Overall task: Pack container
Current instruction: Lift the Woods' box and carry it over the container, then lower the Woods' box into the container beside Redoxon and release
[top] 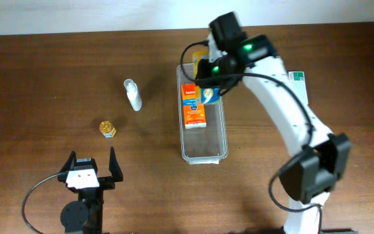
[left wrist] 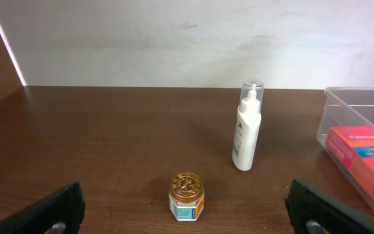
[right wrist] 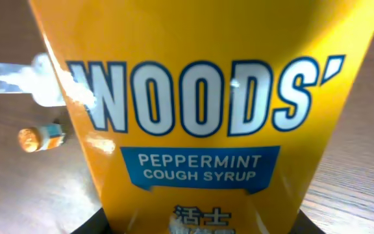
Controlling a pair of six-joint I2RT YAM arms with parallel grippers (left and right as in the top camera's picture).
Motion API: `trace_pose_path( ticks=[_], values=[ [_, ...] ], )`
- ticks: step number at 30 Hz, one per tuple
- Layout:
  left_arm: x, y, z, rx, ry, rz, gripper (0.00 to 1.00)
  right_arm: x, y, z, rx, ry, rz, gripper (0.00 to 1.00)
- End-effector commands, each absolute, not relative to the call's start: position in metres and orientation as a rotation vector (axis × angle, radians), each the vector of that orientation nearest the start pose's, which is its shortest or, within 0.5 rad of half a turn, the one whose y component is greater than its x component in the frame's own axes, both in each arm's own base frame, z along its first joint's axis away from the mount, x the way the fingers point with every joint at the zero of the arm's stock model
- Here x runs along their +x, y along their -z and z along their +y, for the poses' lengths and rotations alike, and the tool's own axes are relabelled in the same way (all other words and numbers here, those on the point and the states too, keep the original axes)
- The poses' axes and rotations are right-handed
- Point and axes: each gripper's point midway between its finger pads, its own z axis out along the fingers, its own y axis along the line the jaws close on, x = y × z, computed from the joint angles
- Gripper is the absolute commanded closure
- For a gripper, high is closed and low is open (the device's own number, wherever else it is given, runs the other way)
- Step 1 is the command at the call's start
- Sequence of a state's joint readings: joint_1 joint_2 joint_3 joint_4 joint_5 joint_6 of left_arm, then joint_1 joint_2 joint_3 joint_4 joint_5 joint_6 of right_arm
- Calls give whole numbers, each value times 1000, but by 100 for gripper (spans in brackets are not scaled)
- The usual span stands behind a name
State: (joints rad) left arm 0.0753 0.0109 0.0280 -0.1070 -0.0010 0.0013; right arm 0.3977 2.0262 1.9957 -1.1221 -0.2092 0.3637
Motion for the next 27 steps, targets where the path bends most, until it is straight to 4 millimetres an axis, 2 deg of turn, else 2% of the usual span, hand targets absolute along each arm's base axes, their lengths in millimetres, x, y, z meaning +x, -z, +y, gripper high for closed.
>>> trace_pose_path(
  ticks=[1,7,10,18,27],
  values=[
    [244,-157,21,-57,-79,1658,1,436,-156,230,-82,-433,2825,58],
    [244,-157,21,-58,-78,1658,0,436,-119,237,-91,-405,2902,58],
    [244,-157,21,-58,-78,1658,0,437,-110,237,-90,-397,2918,58],
    [244,-157,21,-58,-78,1658,0,438,-102,238,-89,-400,2930,57],
    [244,-157,21,-58,-78,1658,0,435,-102,240,-17,-429,2950,55]
  ],
)
